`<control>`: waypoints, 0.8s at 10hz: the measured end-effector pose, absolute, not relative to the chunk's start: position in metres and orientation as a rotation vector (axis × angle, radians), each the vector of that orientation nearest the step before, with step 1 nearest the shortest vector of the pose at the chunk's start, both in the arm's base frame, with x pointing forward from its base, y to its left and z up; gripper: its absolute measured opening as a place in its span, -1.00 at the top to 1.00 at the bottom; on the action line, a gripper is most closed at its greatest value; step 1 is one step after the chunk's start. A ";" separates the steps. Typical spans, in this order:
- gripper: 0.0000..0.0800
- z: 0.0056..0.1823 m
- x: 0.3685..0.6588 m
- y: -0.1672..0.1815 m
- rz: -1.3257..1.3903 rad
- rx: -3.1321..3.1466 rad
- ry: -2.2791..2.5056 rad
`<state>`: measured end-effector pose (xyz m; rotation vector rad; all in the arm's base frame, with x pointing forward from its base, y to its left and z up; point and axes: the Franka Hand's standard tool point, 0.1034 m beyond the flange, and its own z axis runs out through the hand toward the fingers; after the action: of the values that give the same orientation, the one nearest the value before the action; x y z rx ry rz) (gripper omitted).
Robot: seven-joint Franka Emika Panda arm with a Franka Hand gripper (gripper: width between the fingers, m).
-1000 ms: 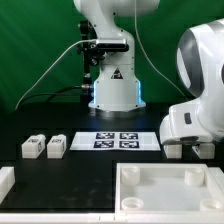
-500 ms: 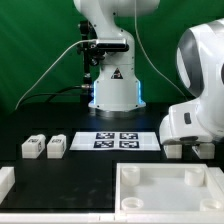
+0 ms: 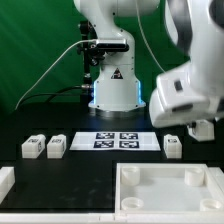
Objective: Assemble one leg
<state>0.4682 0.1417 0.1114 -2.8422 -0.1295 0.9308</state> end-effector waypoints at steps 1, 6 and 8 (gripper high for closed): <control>0.27 0.133 0.478 0.135 0.778 -2.894 -0.100; 0.27 0.148 0.521 0.117 0.078 -2.995 -0.220; 0.27 0.174 0.580 0.104 -0.365 -2.984 -0.296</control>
Offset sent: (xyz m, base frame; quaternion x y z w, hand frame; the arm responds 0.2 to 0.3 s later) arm 0.0000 0.0000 0.0000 0.0000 0.2667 0.0000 0.9638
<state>0.5803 0.1035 0.1736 -2.9845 -0.2955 -0.3652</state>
